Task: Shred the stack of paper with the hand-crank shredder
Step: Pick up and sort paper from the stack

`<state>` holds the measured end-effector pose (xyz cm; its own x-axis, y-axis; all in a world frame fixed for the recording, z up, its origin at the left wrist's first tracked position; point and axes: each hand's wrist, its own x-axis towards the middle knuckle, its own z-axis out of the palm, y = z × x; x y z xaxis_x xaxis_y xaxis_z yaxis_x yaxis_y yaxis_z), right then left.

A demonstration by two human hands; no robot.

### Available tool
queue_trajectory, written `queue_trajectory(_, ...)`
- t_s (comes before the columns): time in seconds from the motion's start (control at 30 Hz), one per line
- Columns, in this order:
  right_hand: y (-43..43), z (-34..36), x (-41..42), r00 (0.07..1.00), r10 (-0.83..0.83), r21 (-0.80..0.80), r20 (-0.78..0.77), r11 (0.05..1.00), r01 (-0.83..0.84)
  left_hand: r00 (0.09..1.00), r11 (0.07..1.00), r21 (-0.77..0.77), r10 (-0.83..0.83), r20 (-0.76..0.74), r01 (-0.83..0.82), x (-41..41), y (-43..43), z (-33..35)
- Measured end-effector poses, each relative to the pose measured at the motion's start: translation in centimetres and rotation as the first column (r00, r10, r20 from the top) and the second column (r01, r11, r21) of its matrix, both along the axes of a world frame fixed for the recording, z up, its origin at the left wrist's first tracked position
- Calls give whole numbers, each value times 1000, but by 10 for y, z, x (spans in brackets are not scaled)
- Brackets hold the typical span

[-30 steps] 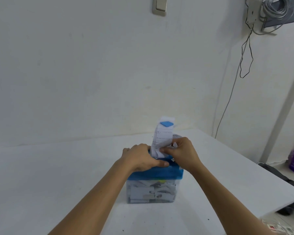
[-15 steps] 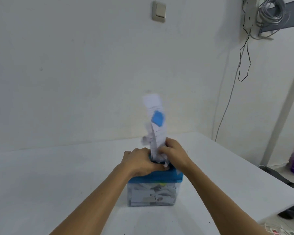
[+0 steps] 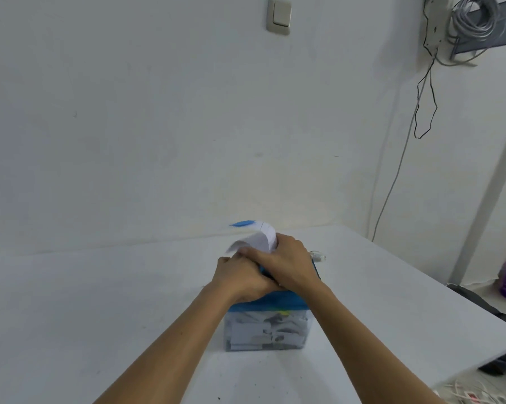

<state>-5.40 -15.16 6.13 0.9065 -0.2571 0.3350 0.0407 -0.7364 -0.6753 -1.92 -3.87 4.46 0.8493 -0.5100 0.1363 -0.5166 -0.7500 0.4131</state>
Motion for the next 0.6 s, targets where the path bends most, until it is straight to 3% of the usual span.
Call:
queue_trajectory(0.2, 0, 2, 4, 998, 3, 236, 58, 972, -17, 1000, 995, 93, -26, 14, 25, 2, 1, 1)
queue_trajectory(0.47, 7, 4, 12, 992, 122, 173, -37, 978, -114, 998, 998, 64, -29, 47, 26, 0, 3, -1)
queue_trajectory(0.6, 5, 7, 12, 997, 73, 309, -15, 949, -65, 995, 998, 46, -38, 88, 34, 3, 4, -6)
